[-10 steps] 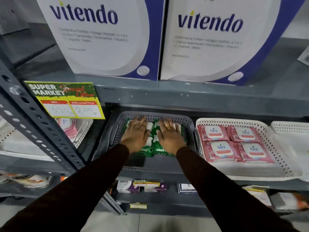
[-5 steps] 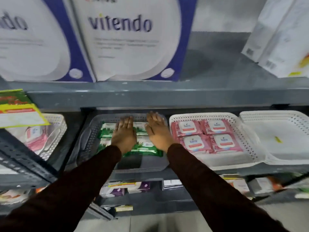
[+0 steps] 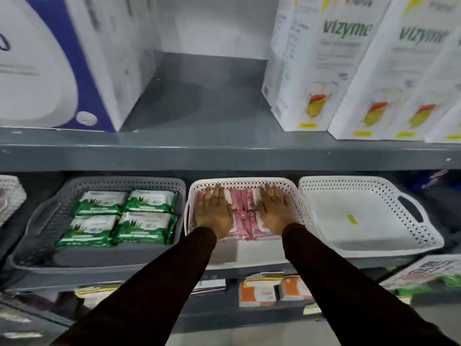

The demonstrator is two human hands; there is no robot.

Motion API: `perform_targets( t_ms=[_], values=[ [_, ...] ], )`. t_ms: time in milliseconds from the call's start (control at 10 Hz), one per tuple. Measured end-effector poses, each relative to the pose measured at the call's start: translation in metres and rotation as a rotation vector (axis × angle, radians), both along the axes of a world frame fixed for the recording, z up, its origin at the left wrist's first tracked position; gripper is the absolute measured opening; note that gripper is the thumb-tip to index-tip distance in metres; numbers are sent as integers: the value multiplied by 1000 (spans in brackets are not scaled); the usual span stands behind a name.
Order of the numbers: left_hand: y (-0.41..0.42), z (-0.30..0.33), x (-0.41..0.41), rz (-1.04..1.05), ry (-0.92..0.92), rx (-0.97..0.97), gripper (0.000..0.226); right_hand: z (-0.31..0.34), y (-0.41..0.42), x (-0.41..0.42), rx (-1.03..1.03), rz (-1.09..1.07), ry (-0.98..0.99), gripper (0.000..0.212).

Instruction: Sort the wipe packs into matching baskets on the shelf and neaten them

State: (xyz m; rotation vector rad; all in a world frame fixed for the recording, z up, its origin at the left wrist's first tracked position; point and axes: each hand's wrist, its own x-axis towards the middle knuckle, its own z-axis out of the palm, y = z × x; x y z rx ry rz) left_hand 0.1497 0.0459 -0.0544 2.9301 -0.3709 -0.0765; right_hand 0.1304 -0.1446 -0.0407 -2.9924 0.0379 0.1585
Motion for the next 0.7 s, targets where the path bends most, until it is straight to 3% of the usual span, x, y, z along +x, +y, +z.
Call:
perform_targets(
  t_ms=[300,500,600,700],
  values=[
    [-10,-21,13,-93,-22,63,65,-31,-2,8,-45,26,-66,64],
    [-18,-12,-9,22,-67,168,63,-37,1,0,-117,9,-47,64],
    [-17,9,-37,-8,-184,7,59,-25,9,-21,-90,41,-234,64],
    [3,30,-65,-190,-463,-225,60,-14,16,-47,73,111,-565,57]
  ],
)
